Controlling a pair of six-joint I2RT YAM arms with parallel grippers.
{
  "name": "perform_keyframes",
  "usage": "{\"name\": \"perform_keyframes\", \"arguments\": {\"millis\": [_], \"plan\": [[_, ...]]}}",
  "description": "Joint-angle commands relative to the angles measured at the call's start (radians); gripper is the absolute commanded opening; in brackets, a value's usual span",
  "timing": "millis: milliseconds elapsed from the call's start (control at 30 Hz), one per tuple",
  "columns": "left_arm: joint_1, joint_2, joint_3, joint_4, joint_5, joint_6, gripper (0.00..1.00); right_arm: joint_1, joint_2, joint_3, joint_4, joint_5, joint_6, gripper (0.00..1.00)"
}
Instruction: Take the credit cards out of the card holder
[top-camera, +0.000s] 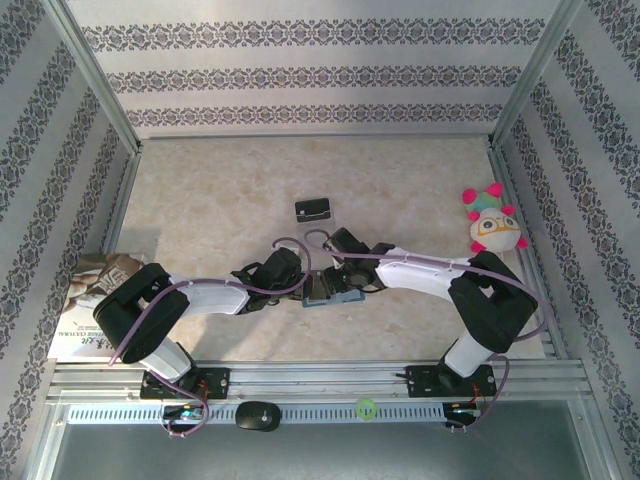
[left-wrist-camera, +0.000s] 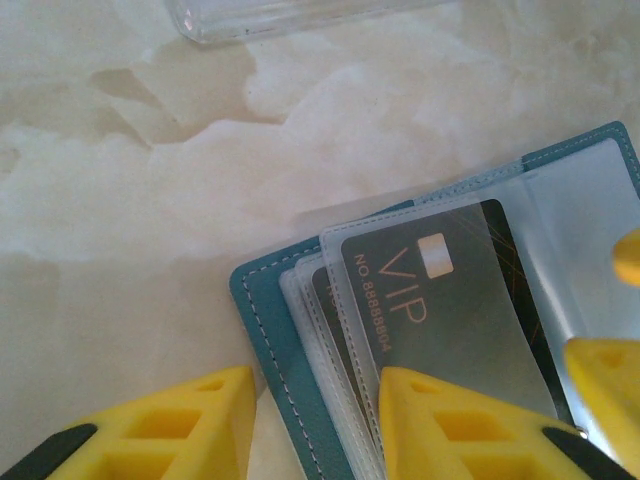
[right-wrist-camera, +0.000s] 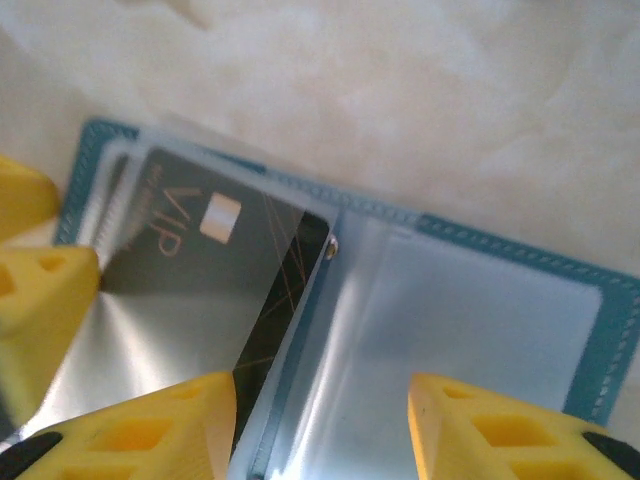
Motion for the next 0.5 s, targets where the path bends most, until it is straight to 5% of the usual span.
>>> {"name": "perform_keyframes", "arguments": {"millis": [0, 467], "plan": [[0.001, 0.013, -0.024, -0.063, 0.001, 0.002, 0.38, 0.02, 0.015, 0.019, -0.025, 0.056, -0.026, 0.5], [0.001, 0.013, -0.025, -0.057, 0.005, -0.002, 0.38, 0.05, 0.062, 0.035, -0.034, 0.085, -0.021, 0.52]]}}
